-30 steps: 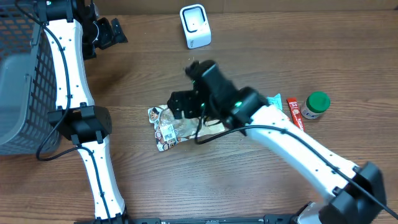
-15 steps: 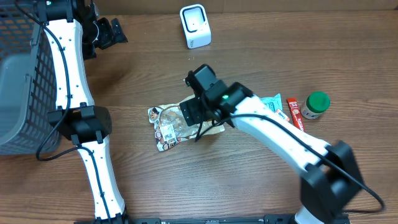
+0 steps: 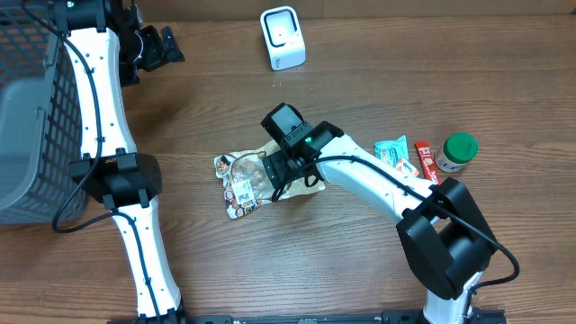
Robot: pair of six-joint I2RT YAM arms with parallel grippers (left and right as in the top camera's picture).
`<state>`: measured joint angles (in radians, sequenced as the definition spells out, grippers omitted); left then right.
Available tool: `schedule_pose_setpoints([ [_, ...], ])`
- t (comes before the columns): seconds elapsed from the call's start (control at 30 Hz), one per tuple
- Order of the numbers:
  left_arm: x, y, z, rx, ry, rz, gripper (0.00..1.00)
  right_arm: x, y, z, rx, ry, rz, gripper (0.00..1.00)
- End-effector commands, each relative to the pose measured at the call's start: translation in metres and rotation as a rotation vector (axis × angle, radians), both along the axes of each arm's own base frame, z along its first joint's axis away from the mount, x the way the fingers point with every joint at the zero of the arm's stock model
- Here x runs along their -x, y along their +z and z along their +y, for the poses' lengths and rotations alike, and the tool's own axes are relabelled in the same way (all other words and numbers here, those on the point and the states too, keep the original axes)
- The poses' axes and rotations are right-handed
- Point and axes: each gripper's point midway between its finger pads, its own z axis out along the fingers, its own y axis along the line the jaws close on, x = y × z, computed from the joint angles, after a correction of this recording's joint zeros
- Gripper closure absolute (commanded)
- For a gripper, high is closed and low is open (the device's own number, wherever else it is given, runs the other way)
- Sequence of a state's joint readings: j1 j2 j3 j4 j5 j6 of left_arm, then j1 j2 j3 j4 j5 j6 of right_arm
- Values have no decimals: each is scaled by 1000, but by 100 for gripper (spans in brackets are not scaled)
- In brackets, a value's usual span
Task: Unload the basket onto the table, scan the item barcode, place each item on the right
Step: 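Lift the snack bag and carry it toward the white scanner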
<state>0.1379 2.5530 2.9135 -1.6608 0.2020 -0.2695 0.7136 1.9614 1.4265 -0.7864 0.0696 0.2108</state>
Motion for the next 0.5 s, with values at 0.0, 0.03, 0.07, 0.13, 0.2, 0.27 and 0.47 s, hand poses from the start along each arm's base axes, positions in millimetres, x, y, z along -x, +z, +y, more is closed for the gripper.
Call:
schedule_pose_setpoints([
  [0.0,-1,8,0,-7,-4,-25,0,2,-16,-3,23,-8,30,14],
  [0.03,-1,8,0,-7,-4,-24,0,2,-20,-3,28,-7,36,14],
  [0.07,-1,8,0,-7,-4,-25,0,2,-24,-3,35,-7,42,16],
  [0.13,-1,8,0,-7,-4,-25,0,3,-32,-4,44,-7,53,17],
  [0.2,-1,8,0,-7,-4,-25,0,2,-40,-3,48,-7,58,17],
  [0.27,-1,8,0,-7,-4,-25,0,1,-49,-2,52,-7,63,18],
  [0.47,-1,8,0,-7,-4,-25,0,4,-65,-4,72,-6,94,35],
])
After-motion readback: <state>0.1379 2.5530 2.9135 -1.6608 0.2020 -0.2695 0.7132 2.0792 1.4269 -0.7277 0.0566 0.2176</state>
